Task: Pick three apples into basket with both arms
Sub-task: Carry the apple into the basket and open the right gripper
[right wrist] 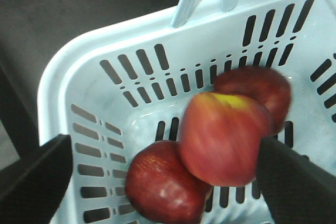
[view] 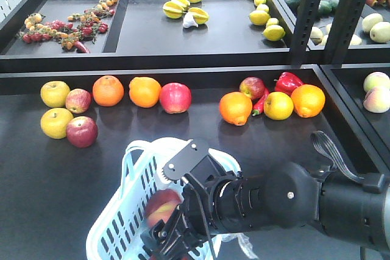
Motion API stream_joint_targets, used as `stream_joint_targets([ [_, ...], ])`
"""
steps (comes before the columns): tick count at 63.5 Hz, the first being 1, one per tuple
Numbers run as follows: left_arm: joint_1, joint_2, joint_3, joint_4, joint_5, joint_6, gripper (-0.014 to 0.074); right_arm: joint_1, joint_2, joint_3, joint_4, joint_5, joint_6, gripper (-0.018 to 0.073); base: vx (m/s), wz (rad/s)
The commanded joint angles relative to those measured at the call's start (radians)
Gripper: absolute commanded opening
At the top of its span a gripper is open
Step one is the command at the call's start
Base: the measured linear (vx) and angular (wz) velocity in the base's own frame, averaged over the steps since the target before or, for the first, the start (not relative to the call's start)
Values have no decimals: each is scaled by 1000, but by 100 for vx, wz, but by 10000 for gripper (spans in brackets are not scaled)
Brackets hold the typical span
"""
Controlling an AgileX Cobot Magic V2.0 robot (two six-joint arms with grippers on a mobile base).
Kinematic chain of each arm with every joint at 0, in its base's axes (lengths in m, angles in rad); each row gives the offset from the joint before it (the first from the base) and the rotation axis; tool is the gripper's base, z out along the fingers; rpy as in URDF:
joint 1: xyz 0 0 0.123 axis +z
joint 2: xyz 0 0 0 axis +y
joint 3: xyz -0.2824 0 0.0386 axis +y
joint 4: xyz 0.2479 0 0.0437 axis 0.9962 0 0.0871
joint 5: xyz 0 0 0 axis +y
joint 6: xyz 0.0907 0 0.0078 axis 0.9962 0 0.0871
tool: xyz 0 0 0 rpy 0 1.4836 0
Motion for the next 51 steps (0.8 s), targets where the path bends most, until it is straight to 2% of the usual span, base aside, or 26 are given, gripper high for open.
stream_joint_targets([
  [1, -5, 11, -23, 31, -51, -5, 586, -3, -40, -29, 11, 8, 23, 668, 0, 0],
  [12, -5, 11, -23, 31, -51, -5, 586, -3, -110, -29, -3, 76, 57, 631, 0, 0],
  [20, -5, 11, -23, 31, -51, -5, 586, -7, -179, -29, -122, 127, 171, 612, 0, 0],
  [25, -5, 11, -23, 31, -51, -5, 586, -7, -218, -29, -279, 169, 302, 608, 0, 0],
  [34, -5, 11, -23, 31, -51, -5, 586, -7, -278, -29, -631, 284, 622, 605, 0, 0],
  [40, -5, 11, -23, 31, -51, -5, 586, -7, -313, -29, -844, 366, 787, 602, 0, 0],
  [47, -5, 11, -23, 31, -51, -5, 586, -7, -366, -29, -1007, 414, 929, 601, 0, 0],
  [51, -5, 11, -23, 31, -51, -5, 586, -7, -402, -29, -1053, 429, 968, 600, 0, 0],
])
